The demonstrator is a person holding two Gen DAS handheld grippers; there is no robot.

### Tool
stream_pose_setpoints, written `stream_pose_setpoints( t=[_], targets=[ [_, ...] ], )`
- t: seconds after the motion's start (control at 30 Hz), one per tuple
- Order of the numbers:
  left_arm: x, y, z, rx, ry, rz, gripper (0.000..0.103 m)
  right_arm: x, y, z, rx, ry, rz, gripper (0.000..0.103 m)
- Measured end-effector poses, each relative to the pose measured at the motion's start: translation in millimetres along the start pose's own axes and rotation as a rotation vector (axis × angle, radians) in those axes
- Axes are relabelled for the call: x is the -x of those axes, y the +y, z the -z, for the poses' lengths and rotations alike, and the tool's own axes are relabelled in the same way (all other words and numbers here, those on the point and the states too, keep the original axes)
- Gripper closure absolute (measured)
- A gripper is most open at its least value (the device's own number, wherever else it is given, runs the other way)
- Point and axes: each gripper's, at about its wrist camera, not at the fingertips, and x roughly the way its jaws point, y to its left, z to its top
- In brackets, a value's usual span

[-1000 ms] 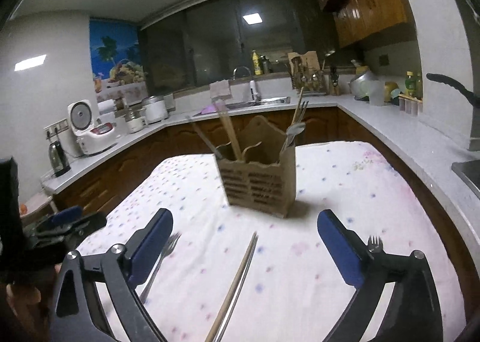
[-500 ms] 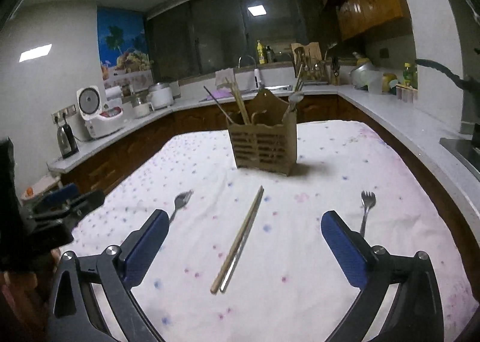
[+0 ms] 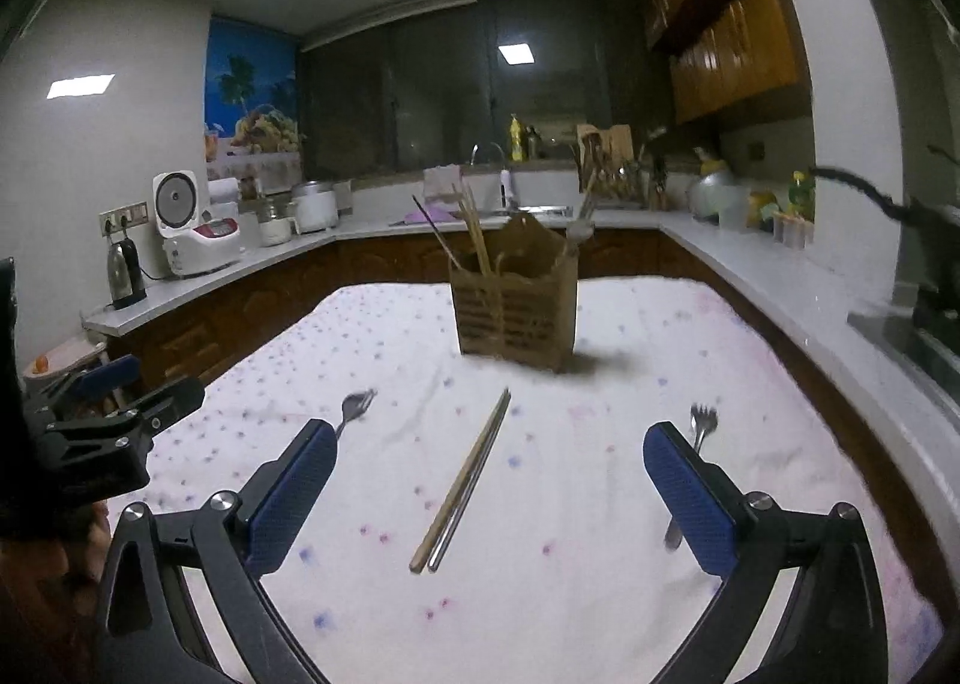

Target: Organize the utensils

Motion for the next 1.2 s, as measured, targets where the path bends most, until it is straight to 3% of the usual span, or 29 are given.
stream_pose_setpoints(
  t=[0.23,0.6,1.2],
  targets=[
    [-2,-8,15,-0.023,0.026,-0.036,0.000,4,-7,16,-0.047,-0.008,0.013,0.000],
    [7,-13,31,-0.043,-0.020,-0.071,0.000,8,-14,37,-0.077,-0.049,0.021,0.000],
    [12,-7,32,-0.026,-0.048,-0.081,0.000,18,-12,36,-0.079,-0.106,0.025,0.000]
  ],
)
